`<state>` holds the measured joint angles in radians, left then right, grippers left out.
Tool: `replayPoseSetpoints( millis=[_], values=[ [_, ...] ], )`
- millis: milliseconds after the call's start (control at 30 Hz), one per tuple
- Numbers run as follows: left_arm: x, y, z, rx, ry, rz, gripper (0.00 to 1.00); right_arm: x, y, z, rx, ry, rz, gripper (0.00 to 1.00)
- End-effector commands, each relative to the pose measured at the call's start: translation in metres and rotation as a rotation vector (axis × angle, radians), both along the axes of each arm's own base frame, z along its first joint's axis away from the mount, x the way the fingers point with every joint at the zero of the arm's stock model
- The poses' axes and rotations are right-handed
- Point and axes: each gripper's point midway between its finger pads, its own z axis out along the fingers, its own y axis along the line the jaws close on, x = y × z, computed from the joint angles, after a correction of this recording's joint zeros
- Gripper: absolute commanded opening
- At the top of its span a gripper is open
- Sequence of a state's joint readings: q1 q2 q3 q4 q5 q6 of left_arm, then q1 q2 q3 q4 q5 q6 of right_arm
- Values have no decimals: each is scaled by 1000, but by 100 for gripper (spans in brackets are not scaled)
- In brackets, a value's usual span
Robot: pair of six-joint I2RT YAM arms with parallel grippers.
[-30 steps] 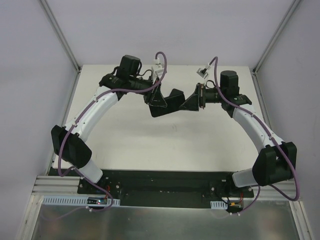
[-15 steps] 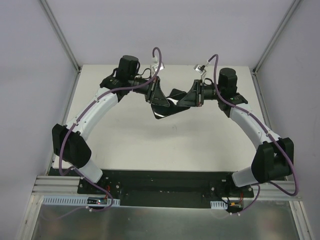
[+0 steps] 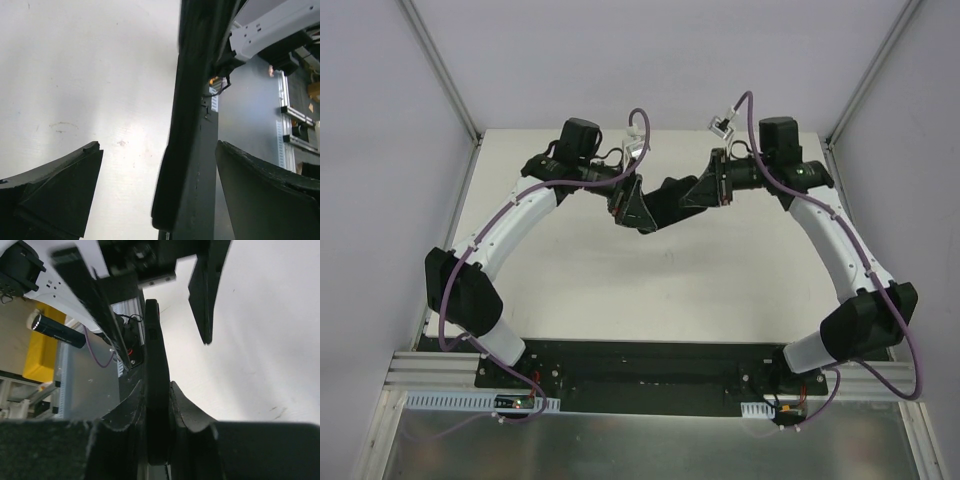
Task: Take the phone out of the phone case
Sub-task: Remove the phone case from the phone.
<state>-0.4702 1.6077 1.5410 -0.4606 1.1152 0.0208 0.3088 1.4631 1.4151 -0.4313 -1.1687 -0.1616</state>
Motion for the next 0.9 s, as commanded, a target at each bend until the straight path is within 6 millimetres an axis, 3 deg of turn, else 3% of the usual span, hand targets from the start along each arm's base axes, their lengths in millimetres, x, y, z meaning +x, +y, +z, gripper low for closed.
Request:
replayPoseSetpoints(
  millis=[0,167,333,433,500,733,867],
  values=[
    [-17,13,-1,32,-114,-75,99,-23,-9,34,-59,-161,129,0],
    [-24,13,-1,7,-99,-120,99,-35,-2,34,-121,-179,217,0],
    [-28,11,9,-20,-103,-137,91,-35,5,29,-153,-197,243,0],
    [-31,10,10,-31,-98,-153,81,-33,7,30,-161,-193,251,0],
    [-35,7,7,-31,-83,-167,77,-31,9,29,-160,-197,250,0],
    [-53,0,-9,-10,-34,-210,75,-21,14,31,-159,-225,226,0],
    [-55,-3,-10,-9,-26,-219,59,-19,16,32,-157,-225,218,0]
  ],
)
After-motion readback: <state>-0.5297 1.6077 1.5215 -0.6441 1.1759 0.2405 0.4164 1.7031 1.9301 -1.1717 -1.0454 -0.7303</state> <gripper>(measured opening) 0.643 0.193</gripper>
